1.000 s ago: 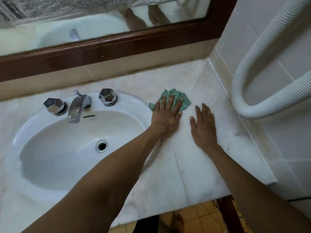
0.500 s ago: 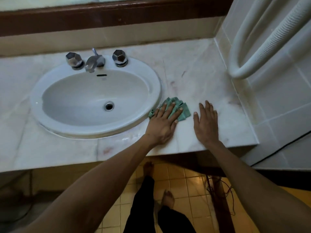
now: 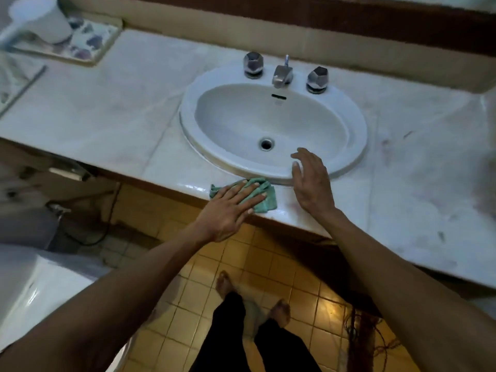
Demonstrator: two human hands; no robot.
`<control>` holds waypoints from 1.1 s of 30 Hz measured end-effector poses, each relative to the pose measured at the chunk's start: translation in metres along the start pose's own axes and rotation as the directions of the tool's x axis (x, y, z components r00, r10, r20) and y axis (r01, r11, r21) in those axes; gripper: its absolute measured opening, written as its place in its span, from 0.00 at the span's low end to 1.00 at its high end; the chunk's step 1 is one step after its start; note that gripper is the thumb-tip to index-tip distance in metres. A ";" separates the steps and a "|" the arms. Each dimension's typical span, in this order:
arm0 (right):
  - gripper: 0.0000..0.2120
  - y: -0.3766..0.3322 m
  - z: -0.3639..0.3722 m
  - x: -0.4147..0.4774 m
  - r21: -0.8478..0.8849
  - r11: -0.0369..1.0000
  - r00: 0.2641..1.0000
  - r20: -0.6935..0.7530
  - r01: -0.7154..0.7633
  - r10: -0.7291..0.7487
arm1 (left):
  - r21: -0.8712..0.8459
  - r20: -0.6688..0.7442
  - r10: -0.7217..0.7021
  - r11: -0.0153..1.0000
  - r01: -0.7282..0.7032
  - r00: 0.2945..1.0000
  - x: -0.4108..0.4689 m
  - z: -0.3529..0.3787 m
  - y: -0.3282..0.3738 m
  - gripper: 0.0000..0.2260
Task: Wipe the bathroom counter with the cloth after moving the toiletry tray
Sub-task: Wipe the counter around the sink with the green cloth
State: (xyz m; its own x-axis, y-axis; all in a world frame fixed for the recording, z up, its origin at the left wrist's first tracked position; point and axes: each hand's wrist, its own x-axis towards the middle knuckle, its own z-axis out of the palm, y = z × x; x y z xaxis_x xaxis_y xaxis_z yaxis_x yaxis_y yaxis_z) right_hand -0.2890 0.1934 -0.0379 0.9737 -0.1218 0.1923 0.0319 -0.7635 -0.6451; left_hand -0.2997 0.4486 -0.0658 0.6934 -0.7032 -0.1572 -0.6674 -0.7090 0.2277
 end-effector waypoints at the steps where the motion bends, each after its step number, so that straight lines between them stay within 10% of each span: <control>1: 0.14 -0.015 0.012 0.004 0.006 1.000 0.999 0.050 0.019 -0.019 | 0.002 -0.023 -0.054 0.999 0.054 0.998 -0.014 -0.003 -0.019 0.23; 9: 0.23 -0.102 0.096 0.042 -0.065 0.996 0.916 0.400 0.055 -0.025 | -0.133 -0.096 -0.516 0.854 0.503 0.851 -0.062 -0.029 -0.171 0.23; 14: 0.24 -0.133 0.139 0.078 -0.087 0.993 0.900 0.435 0.081 -0.035 | -0.283 -0.166 -0.771 0.635 0.719 0.615 -0.021 -0.025 -0.162 0.24; 22: 0.26 -0.190 0.207 0.152 -0.226 0.951 0.942 0.306 0.210 -0.136 | -0.103 -0.161 -0.306 0.951 0.292 0.938 -0.070 -0.026 -0.218 0.23; 31: 0.30 -0.211 0.266 0.195 -0.424 0.827 0.884 0.435 0.369 -0.171 | -0.308 -0.159 -0.866 0.500 0.810 0.475 -0.063 -0.062 -0.343 0.24; 33: 0.31 -0.214 0.277 0.206 -0.453 0.814 0.884 0.442 0.363 -0.149 | -0.294 -0.175 -0.854 0.519 0.802 0.489 -0.054 -0.057 -0.324 0.24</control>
State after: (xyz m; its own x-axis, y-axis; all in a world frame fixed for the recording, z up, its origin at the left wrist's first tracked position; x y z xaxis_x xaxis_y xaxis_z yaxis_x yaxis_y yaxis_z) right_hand -0.0331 0.5072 -0.0656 0.9562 0.2863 -0.0610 0.2777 -0.9531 -0.1206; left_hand -0.1061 0.7194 -0.0765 0.9570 0.2710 -0.1036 0.2894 -0.9170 0.2744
